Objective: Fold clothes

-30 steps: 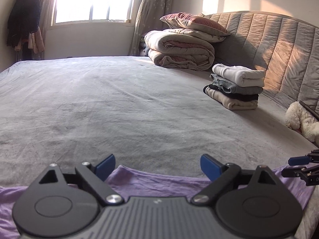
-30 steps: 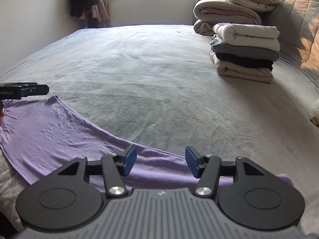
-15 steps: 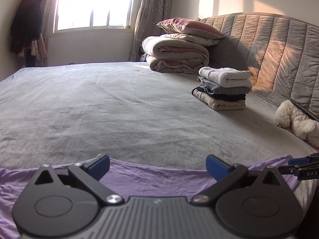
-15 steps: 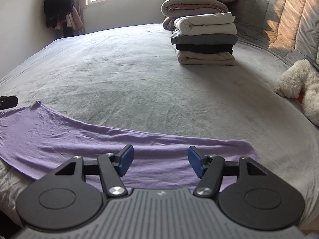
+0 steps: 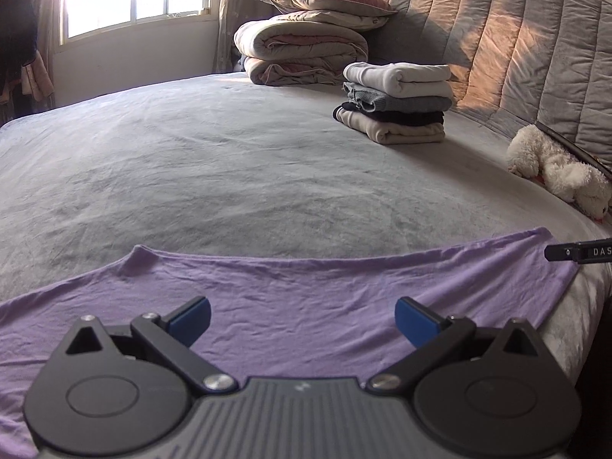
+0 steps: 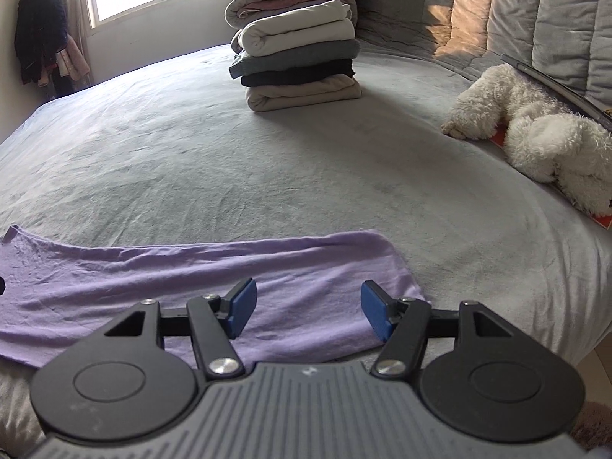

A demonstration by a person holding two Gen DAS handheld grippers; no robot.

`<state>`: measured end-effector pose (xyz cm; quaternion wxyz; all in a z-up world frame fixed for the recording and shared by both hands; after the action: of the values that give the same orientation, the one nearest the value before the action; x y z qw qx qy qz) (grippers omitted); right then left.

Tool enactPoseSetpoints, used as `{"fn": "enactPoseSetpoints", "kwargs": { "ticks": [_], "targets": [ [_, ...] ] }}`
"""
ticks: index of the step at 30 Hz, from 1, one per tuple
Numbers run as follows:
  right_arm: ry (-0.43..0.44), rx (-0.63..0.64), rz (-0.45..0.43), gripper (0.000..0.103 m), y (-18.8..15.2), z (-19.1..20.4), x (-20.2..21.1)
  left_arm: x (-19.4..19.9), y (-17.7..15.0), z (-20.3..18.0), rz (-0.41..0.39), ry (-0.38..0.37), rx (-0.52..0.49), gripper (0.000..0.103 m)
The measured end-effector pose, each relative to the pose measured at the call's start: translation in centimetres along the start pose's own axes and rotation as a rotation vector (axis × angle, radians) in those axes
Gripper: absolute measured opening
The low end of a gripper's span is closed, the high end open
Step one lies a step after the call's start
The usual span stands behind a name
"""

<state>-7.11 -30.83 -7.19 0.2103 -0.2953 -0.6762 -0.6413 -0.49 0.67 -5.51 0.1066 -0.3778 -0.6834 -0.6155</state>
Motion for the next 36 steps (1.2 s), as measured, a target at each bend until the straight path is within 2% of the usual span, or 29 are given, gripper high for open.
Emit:
{"fn": "enactPoseSetpoints", "kwargs": {
  "ticks": [9, 17, 24, 32, 35, 36],
  "targets": [
    [-0.009, -0.007, 0.004, 0.065, -0.2, -0.6, -0.3, -0.4, 0.0, 0.0, 0.02, 0.009, -0.001, 0.103],
    [-0.014, -0.046, 0.014, 0.064, -0.3, -1.6, -0.3, -0.3, 0.0, 0.1, 0.024, -0.051, 0.015, 0.102],
    [-0.042, -0.079, 0.038, 0.064, -0.7, -2.3, -0.5, -0.4, 0.0, 0.6, 0.035, -0.066, 0.051, 0.102],
    [-0.095, -0.053, 0.059, 0.064, -1.1, -2.1, -1.4, -0.3, -0.1, 0.9, 0.045, -0.071, 0.062, 0.102],
    [-0.107, -0.027, 0.065, 0.06, -1.1, -1.6, -1.7, -0.3, -0.2, 1.1, 0.048, -0.071, 0.066, 0.102],
    [-0.105, -0.014, 0.063, 0.054, -1.1, -1.4, -1.7, -0.3, -0.2, 1.2, 0.049, -0.07, 0.069, 0.102]
  ]
}}
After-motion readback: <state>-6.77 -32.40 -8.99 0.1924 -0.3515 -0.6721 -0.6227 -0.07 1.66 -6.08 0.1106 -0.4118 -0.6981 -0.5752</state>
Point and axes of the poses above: each gripper's, at about its wrist camera, not at the fingertips, and x roughly against the way its jaws point, z to its left, y to its top, the point moved 4 cm from there along -x, roughly the way its jaws point, and after that the axes turned 13 degrees about x, right-handed, at the moved point
